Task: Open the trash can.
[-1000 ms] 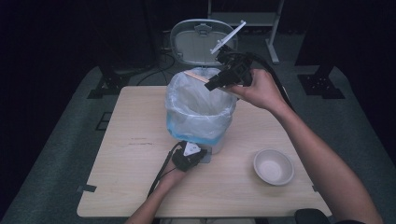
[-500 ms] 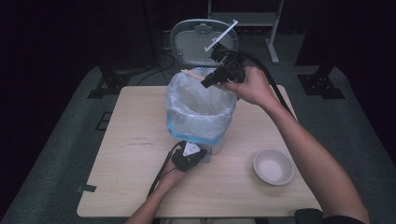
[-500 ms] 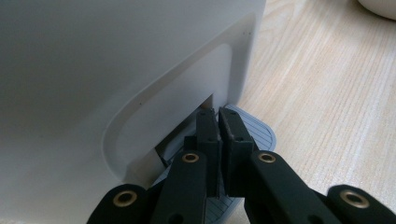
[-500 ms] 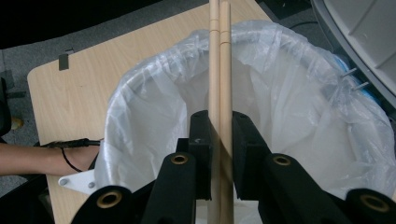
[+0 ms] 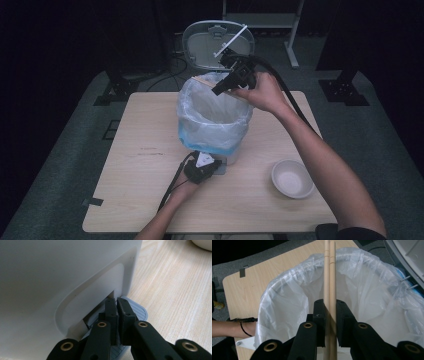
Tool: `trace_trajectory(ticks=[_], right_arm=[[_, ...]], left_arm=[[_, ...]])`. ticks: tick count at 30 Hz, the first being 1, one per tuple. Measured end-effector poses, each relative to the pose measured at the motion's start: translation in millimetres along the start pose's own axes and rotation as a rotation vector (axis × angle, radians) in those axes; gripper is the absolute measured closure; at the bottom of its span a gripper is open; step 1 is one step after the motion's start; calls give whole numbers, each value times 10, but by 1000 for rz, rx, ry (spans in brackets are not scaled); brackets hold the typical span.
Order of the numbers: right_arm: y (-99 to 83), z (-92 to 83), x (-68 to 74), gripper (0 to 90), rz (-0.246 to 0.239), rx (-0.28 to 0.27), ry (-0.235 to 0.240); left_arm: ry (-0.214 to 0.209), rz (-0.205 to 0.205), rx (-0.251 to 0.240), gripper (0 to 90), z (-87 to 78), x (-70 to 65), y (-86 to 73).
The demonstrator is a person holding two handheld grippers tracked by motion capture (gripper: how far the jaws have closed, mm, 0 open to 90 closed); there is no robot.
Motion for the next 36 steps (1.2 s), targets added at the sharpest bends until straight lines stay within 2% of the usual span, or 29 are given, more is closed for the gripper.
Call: trace_trajectory(ticks=[16,18,28,36], right_arm=[[5,116,-36,785,12,19,2],[6,122,-31,688,16,12,4],[-56,17,-11,684,-6,-4,18],[-215,-94,23,641,-18,-1,11]], left_arm=[[-5,3,2,879,-2,4,-1],[-5,2,2,880,-2,3,-1],[-8,6,2,879,-1,7,0],[-8,7,1,878,-1,7,-1]])
Point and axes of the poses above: each handheld gripper's, and its own axes: z roughly forward along the jaws, y roughly out of its top, x roughly to its left, the point moved 7 cm from there along z, roughly forward along the jaws, and after that the axes turned 4 degrees about z, right-handed, at the moved point
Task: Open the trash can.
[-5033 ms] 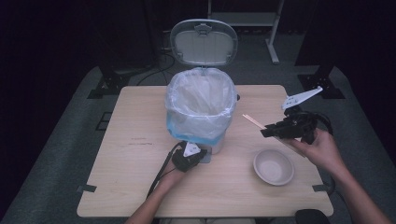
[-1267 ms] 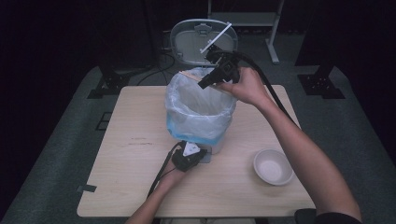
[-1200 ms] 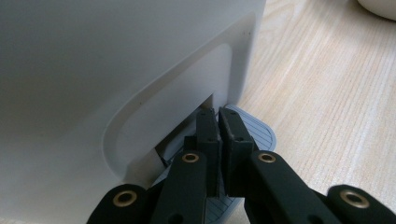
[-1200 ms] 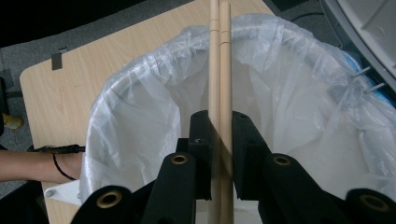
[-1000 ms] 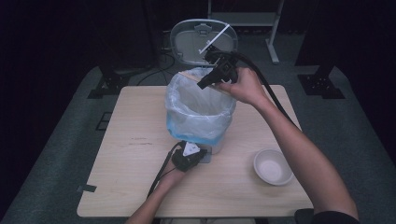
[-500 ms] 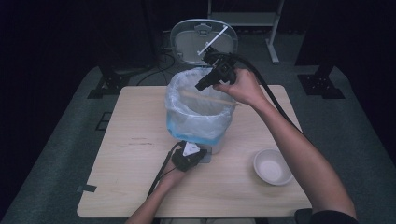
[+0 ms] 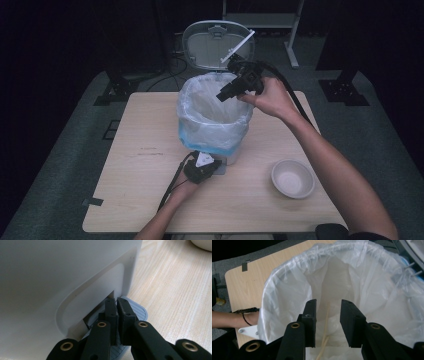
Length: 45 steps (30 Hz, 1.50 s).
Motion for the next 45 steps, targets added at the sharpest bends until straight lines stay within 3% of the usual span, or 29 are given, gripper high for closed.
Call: trace_trajectory(ticks=[17,45], right_arm=[[-348,-318,-52,577,20,-43,-3],[-947,-586,-70,470,63,-102,-17]], left_arm=[[-1,-2,4,873,-2,2,0],[6,-2,0,873,3,-4,3]])
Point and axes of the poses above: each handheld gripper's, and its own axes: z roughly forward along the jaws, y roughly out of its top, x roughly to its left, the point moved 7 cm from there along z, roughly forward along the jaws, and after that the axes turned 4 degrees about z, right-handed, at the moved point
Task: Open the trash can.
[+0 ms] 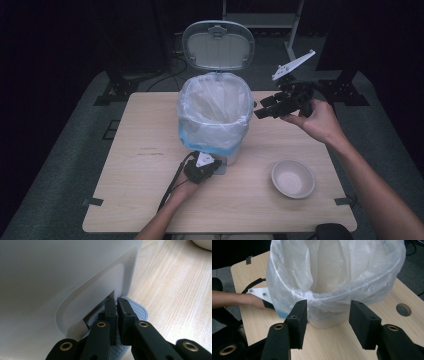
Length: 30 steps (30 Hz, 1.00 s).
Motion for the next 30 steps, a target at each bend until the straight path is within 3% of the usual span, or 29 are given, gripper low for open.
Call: trace_trajectory(ticks=[23,30], right_arm=[[-500,-75,-39,408,42,-34,11],[-727,-102,-28,399,51,-49,7]], left_arm=[[6,-8,-3,873,-2,-1,-4],[4,-5,-1,873,-4,-2,-4]])
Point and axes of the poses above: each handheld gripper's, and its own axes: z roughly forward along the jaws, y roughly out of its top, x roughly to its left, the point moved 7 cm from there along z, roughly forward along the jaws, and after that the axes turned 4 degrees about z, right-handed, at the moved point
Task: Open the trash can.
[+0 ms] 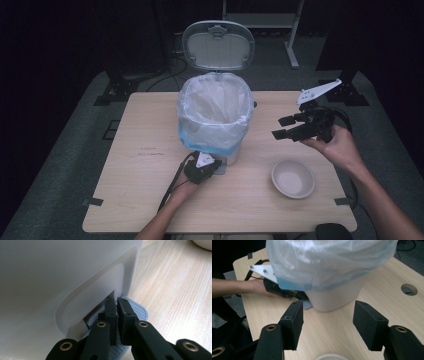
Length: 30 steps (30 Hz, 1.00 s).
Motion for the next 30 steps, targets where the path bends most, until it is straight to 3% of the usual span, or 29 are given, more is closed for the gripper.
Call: trace_trajectory(ticks=[14,17,24,25,30], right_arm=[[-504,85,-20,376,6,25,-9],[-587,107,-6,368,8,16,-5],[-760,147,13,366,15,8,3],[-785,148,12,366,17,7,2],[-919,154,36,351,18,-3,13]], left_arm=[[-1,0,-1,871,0,4,-1],[-2,13,5,871,-3,6,-4],[-18,-24,-4,869,6,-28,-2],[2,-2,-2,869,-1,1,-1],[1,-6,-6,863,2,4,1]])
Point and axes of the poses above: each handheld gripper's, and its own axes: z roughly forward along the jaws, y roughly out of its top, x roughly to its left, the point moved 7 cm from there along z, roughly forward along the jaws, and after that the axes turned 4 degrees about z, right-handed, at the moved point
